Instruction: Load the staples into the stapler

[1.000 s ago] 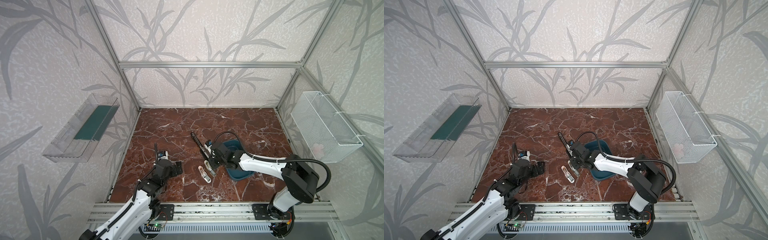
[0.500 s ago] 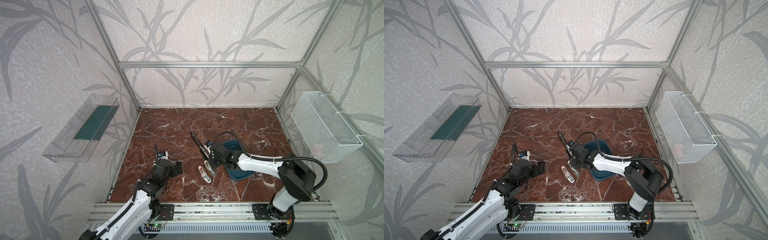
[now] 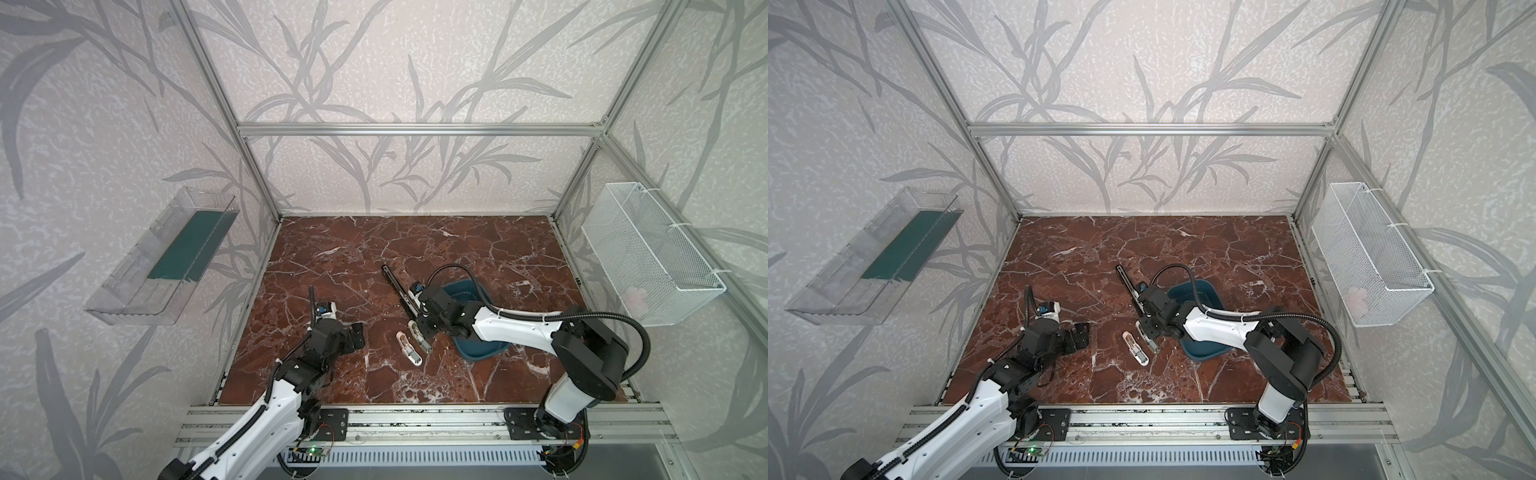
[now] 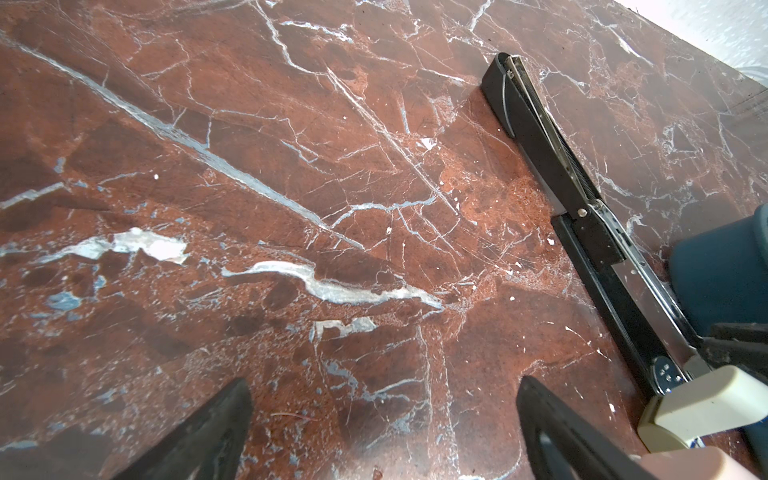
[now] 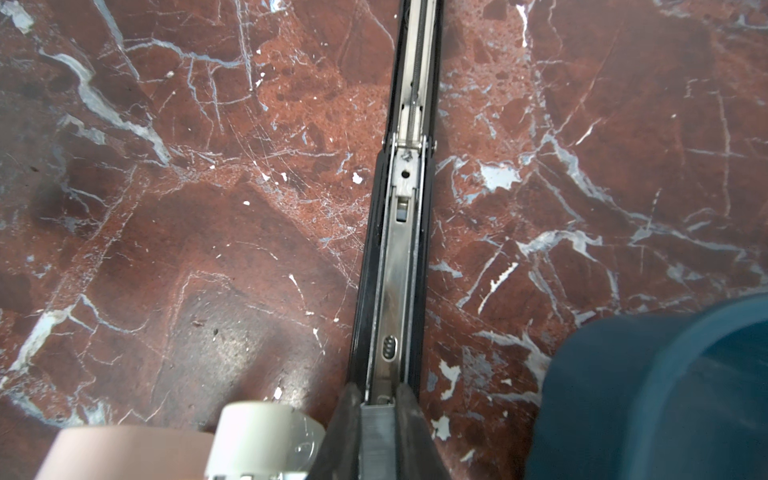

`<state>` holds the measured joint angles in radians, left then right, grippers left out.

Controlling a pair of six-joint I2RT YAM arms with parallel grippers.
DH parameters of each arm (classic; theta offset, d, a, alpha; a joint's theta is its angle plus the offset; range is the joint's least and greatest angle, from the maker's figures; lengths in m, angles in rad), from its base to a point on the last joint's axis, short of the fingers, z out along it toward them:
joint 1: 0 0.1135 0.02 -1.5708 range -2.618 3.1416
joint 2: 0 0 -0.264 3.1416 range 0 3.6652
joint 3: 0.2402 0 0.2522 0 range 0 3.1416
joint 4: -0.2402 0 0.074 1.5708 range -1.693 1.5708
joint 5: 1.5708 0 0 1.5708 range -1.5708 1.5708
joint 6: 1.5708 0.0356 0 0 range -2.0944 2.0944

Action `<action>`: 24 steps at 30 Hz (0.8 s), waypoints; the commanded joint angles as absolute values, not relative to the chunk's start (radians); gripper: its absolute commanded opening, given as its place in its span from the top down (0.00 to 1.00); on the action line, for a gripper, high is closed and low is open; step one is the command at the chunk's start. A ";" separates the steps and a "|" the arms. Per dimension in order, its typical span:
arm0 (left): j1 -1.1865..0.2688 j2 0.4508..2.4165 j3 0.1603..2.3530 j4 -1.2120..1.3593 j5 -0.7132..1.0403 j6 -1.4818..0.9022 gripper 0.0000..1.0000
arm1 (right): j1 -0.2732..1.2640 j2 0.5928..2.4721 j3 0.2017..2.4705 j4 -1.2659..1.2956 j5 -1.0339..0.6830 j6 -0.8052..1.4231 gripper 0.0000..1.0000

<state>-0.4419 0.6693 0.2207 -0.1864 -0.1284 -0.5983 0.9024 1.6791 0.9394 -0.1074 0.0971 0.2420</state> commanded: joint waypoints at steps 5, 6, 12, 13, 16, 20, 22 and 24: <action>-0.439 0.664 0.246 -0.175 -0.138 -0.611 0.01 | 0.908 1.690 0.942 -0.102 0.099 0.248 0.83; -0.439 0.664 0.245 -0.175 -0.138 -0.611 0.01 | 0.908 1.688 0.940 -0.102 0.098 0.251 0.83; -0.439 0.663 0.245 -0.175 -0.136 -0.611 0.01 | 0.910 1.674 0.919 -0.093 0.101 0.260 0.83; -0.439 0.663 0.245 -0.175 -0.135 -0.611 0.01 | 0.910 1.674 0.920 -0.096 0.106 0.257 0.83; -0.439 0.664 0.245 -0.175 -0.134 -0.611 0.01 | 0.910 1.676 0.923 -0.100 0.120 0.249 0.83; -0.438 0.663 0.245 -0.176 -0.137 -0.611 0.01 | 0.910 1.675 0.926 -0.110 0.139 0.237 0.83; -0.439 0.664 0.245 -0.175 -0.138 -0.611 0.01 | 0.910 1.671 0.928 -0.117 0.154 0.229 0.83; -0.438 0.664 0.245 -0.176 -0.138 -0.611 0.01 | 0.909 1.667 0.930 -0.120 0.166 0.226 0.83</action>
<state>-0.4419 0.6693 0.2207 -0.1864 -0.1284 -0.5983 0.9054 1.6817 0.9352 -0.1013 0.1261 0.2386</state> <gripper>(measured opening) 0.991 0.169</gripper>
